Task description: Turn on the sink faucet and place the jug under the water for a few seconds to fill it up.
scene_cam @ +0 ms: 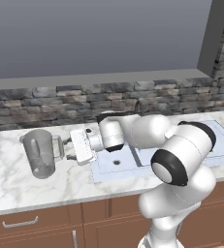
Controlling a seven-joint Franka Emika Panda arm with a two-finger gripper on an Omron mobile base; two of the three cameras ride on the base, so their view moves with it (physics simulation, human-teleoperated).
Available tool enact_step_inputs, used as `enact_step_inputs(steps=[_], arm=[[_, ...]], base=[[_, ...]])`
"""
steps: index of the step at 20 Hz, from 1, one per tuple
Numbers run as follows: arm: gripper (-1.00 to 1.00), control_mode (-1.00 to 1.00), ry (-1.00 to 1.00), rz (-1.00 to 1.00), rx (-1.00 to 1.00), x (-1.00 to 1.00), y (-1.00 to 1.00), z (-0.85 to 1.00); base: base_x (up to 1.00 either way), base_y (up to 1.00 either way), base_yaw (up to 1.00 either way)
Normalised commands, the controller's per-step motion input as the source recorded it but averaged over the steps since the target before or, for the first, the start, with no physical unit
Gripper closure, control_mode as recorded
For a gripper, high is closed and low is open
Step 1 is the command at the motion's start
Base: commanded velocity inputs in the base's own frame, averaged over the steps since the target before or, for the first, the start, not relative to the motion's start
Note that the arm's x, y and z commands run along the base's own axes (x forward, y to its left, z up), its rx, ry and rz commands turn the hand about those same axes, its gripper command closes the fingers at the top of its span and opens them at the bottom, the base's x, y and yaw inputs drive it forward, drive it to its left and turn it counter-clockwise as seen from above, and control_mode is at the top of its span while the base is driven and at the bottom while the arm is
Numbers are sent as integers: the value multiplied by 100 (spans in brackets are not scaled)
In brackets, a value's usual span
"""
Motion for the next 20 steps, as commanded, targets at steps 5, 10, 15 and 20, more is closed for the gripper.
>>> enact_step_inputs(steps=[5,10,15,20], arm=[[-100,-100,0,0,0,0,0,0],[-100,-100,0,0,0,0,0,0],[-100,-100,0,0,0,0,0,0],[-100,-100,0,0,4,0,-2,0]], base=[[0,0,0],[0,0,0],[0,0,0],[0,0,0]])
